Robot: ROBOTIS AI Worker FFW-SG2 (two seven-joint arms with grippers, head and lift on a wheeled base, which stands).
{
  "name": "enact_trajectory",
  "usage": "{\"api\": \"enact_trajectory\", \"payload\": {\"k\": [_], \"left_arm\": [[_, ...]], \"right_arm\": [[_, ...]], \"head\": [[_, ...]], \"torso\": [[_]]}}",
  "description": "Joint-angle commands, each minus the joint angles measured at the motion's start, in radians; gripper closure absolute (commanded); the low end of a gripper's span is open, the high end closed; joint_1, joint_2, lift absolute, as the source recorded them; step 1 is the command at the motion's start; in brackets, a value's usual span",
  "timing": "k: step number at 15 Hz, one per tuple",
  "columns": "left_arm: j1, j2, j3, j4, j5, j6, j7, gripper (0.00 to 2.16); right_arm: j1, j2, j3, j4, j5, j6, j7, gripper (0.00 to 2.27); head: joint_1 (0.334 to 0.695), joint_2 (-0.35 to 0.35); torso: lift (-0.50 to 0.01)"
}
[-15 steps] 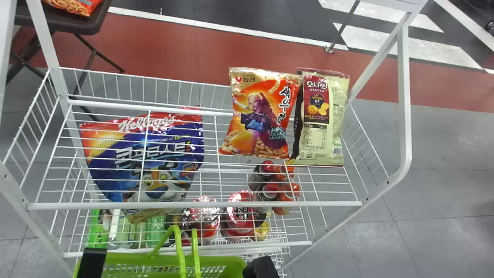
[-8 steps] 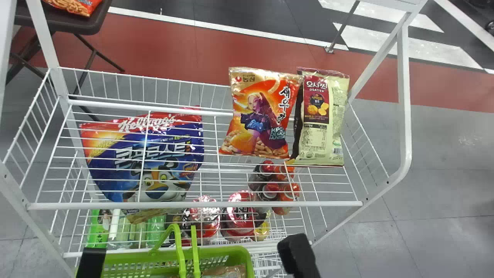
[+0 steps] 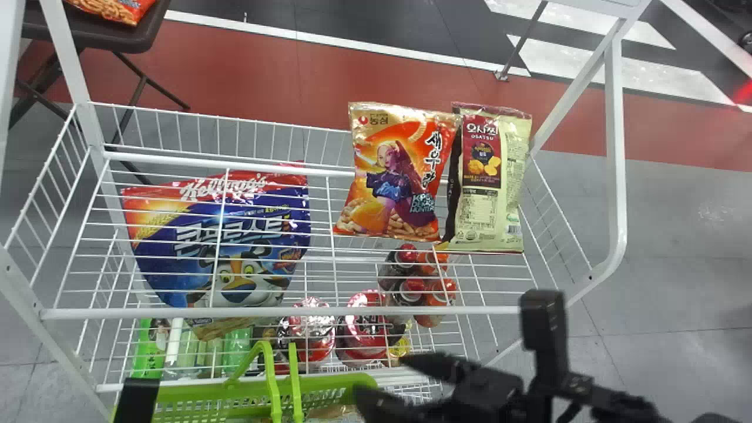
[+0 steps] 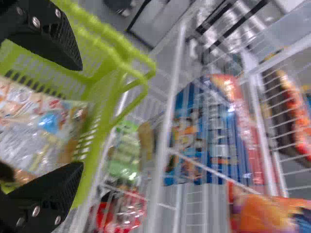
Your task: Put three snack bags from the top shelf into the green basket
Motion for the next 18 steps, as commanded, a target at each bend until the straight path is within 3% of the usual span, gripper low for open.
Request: {"api": "enact_trajectory", "payload": {"k": [1, 4, 7, 10, 13, 18], "left_arm": [[0.007, -0.003, -0.015, -0.004, -0.002, -0.001, 0.006, 2.15], [0.013, -0.003, -0.032, -0.004, -0.017, -0.001, 0.017, 2.15], [0.017, -0.003, -0.051, -0.006, -0.028, -0.001, 0.017, 2.15], [0.016, -0.003, -0.064, -0.006, -0.037, 0.002, 0.017, 2.15], [0.017, -0.003, -0.067, -0.009, -0.035, 0.006, 0.008, 2.15], [0.03, -0.003, -0.063, -0.021, -0.026, 0.006, -0.009, 2.15]], "right_arm": [[-0.037, 0.031, -0.038, 0.027, 0.005, -0.223, -0.03, 0.07], [-0.084, 0.031, 0.091, 0.2, 0.17, -0.797, -0.116, 0.06], [-0.207, 0.034, 0.194, 0.313, 0.258, -0.824, -0.224, 0.06], [-0.262, 0.079, 0.229, 0.361, 0.308, -0.8, -0.281, 0.07], [-0.293, 0.089, 0.275, 0.396, 0.391, -0.797, -0.371, 0.08], [-0.408, 0.105, 0.289, 0.485, 0.411, -0.674, -0.386, 0.16]], "head": [[0.695, -0.35], [0.695, -0.35], [0.695, -0.35], [0.695, -0.35], [0.695, -0.35], [0.695, -0.35]], "torso": [[-0.05], [-0.05], [-0.05], [-0.05], [-0.05], [-0.05]]}}
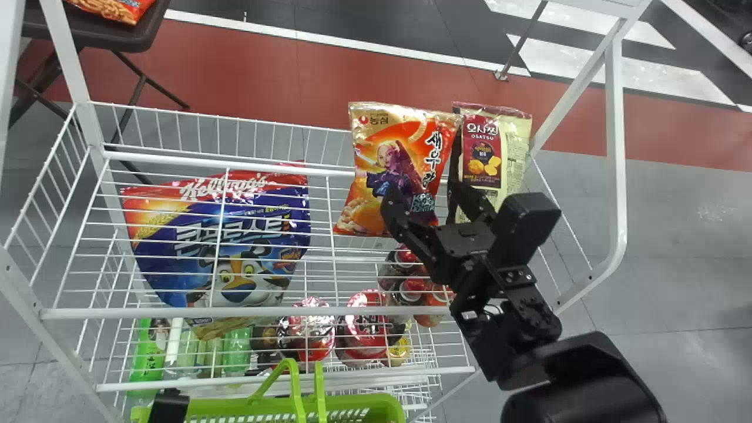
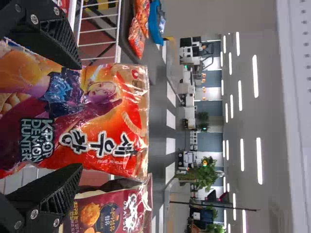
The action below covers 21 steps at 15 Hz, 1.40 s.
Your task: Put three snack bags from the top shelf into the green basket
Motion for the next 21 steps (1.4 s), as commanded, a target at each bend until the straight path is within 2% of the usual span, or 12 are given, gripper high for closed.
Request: {"api": "enact_trajectory", "payload": {"k": [1, 2, 3, 4, 5, 10, 13, 16, 19, 21], "left_arm": [[0.003, 0.0, 0.002, 0.0, 0.006, -0.002, -0.006, 2.15], [0.005, 0.0, 0.002, 0.0, 0.006, -0.002, -0.008, 2.15], [0.005, 0.0, 0.001, 0.0, 0.006, -0.005, -0.006, 2.15], [0.005, 0.0, -0.002, 0.001, 0.006, -0.005, -0.006, 2.15], [0.005, 0.0, -0.004, 0.001, 0.006, -0.005, -0.008, 2.15], [0.018, 0.0, -0.005, -0.017, 0.006, -0.008, -0.004, 2.15], [0.02, 0.0, -0.004, -0.017, 0.006, -0.005, 0.0, 2.15], [0.017, 0.0, -0.004, -0.016, 0.006, -0.005, 0.002, 2.15], [0.021, -0.003, 0.001, -0.006, 0.006, -0.042, 0.0, 2.15], [0.021, -0.003, 0.002, -0.008, 0.006, -0.045, 0.005, 2.15]], "right_arm": [[-0.058, 0.005, 0.01, 0.029, -0.003, 0.087, 0.009, 0.16], [-0.084, 0.007, 0.014, 0.049, -0.006, 0.115, 0.027, 0.18], [-0.104, 0.007, 0.014, 0.064, -0.006, 0.133, 0.064, 0.48], [-0.108, 0.007, 0.016, 0.061, -0.009, 0.161, 0.084, 1.39], [-0.108, 0.007, 0.016, 0.05, -0.011, 0.216, 0.098, 2.14], [-0.061, -0.001, -0.001, -0.037, -0.02, 0.21, 0.136, 2.23], [0.015, -0.01, -0.07, -0.165, -0.126, 0.259, 0.173, 2.23], [0.091, -0.036, -0.207, -0.39, -0.264, 0.559, 0.22, 2.23], [0.134, -0.064, -0.415, -0.596, -0.453, 0.98, 0.246, 2.23], [0.159, -0.056, -0.517, -0.682, -0.506, 1.216, 0.268, 2.23]], "head": [[0.695, -0.35], [0.695, -0.35], [0.695, -0.35], [0.695, -0.35], [0.695, -0.35], [0.695, -0.35], [0.695, -0.35], [0.695, -0.35], [0.695, -0.35], [0.695, -0.35]], "torso": [[-0.05], [-0.05], [-0.05], [-0.05], [-0.05], [-0.05], [-0.05], [-0.05], [-0.05], [-0.05]]}}
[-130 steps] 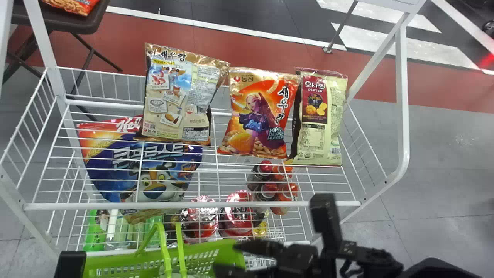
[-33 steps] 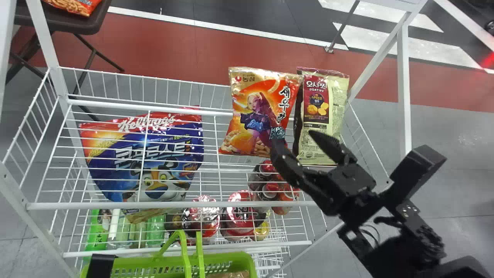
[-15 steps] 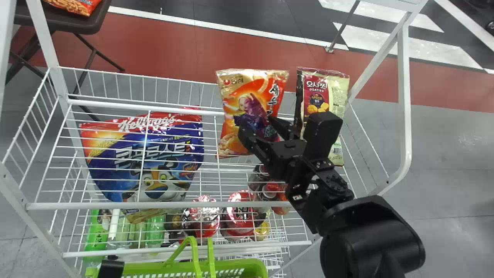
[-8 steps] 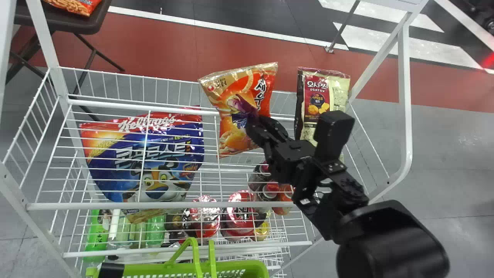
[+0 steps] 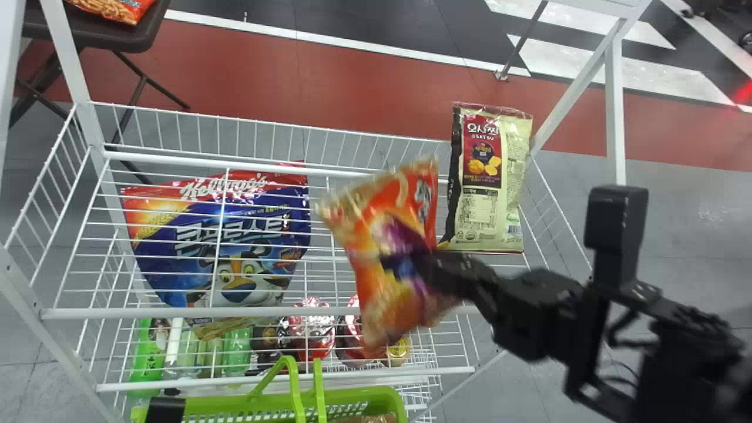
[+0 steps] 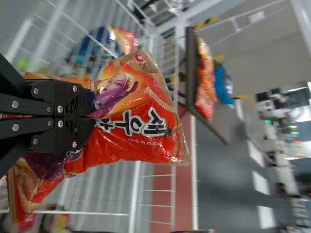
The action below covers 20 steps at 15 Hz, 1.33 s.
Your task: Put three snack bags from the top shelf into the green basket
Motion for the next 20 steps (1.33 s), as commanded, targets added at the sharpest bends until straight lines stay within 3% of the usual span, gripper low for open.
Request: {"api": "enact_trajectory", "payload": {"k": [1, 5, 10, 13, 18, 20], "left_arm": [[0.001, -0.003, 0.002, -0.001, 0.0, -0.013, 0.004, 2.15], [-0.015, -0.003, 0.0, 0.006, -0.011, -0.013, 0.02, 2.15], [-0.033, -0.003, -0.003, 0.013, -0.014, -0.013, 0.027, 2.15], [-0.044, -0.003, -0.001, 0.014, -0.014, -0.01, 0.03, 2.15], [-0.049, -0.003, 0.008, 0.014, -0.014, -0.01, 0.027, 2.15], [-0.053, -0.003, 0.008, 0.014, -0.014, -0.01, 0.027, 2.15]], "right_arm": [[0.021, 0.01, -0.098, -0.068, -0.064, 0.212, 0.031, 2.23], [0.058, 0.031, -0.233, -0.102, -0.219, 0.212, 0.061, 2.23], [0.142, 0.045, -0.211, -0.099, -0.216, 0.212, -0.002, 2.23], [0.18, 0.025, -0.11, -0.053, -0.17, 0.212, -0.04, 2.23], [0.197, -0.038, 0.184, 0.12, -0.02, 0.212, -0.072, 2.23], [0.193, -0.041, 0.25, 0.143, -0.01, 0.212, -0.087, 2.23]], "head": [[0.695, -0.35], [0.695, -0.35], [0.695, -0.35], [0.695, -0.35], [0.695, -0.35], [0.695, -0.35]], "torso": [[-0.05], [-0.05], [-0.05], [-0.05], [-0.05], [-0.05]]}}
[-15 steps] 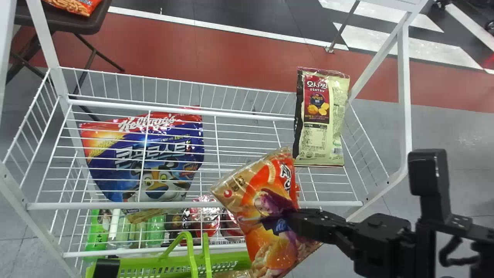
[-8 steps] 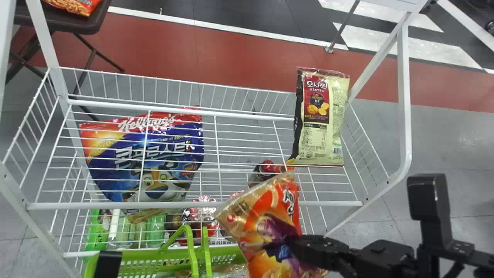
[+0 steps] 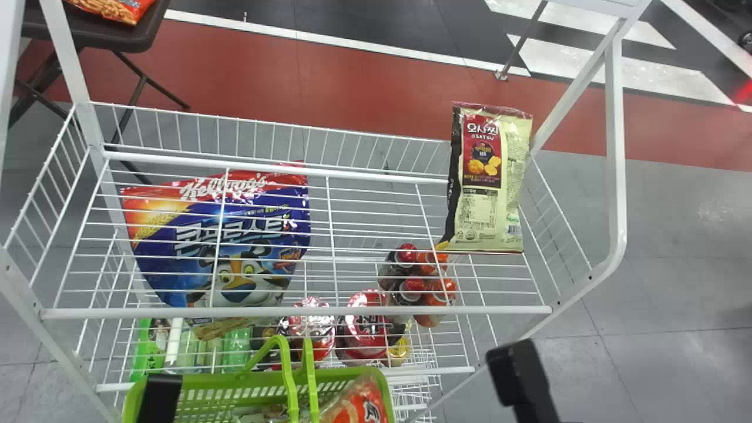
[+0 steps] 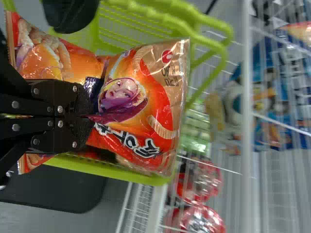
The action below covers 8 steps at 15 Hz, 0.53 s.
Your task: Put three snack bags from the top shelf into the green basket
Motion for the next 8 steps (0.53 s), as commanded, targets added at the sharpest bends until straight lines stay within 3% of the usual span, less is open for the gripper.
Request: {"api": "enact_trajectory", "payload": {"k": [1, 5, 8], "left_arm": [[-0.006, -0.003, 0.0, 0.001, 0.0, 0.0, 0.001, 2.15], [-0.017, -0.003, -0.003, 0.008, 0.0, 0.003, 0.0, 2.15], [-0.017, -0.003, 0.005, 0.012, 0.002, 0.003, -0.006, 2.15]], "right_arm": [[-0.016, -0.007, 0.083, 0.048, 0.015, 0.002, -0.005, 2.23], [-0.06, -0.017, 0.198, 0.23, 0.058, 0.002, 0.046, 2.23], [-0.066, -0.017, 0.249, 0.294, 0.127, -0.147, 0.049, 2.23]], "head": [[0.695, -0.35], [0.695, -0.35], [0.695, -0.35]], "torso": [[-0.05], [-0.05], [-0.05]]}}
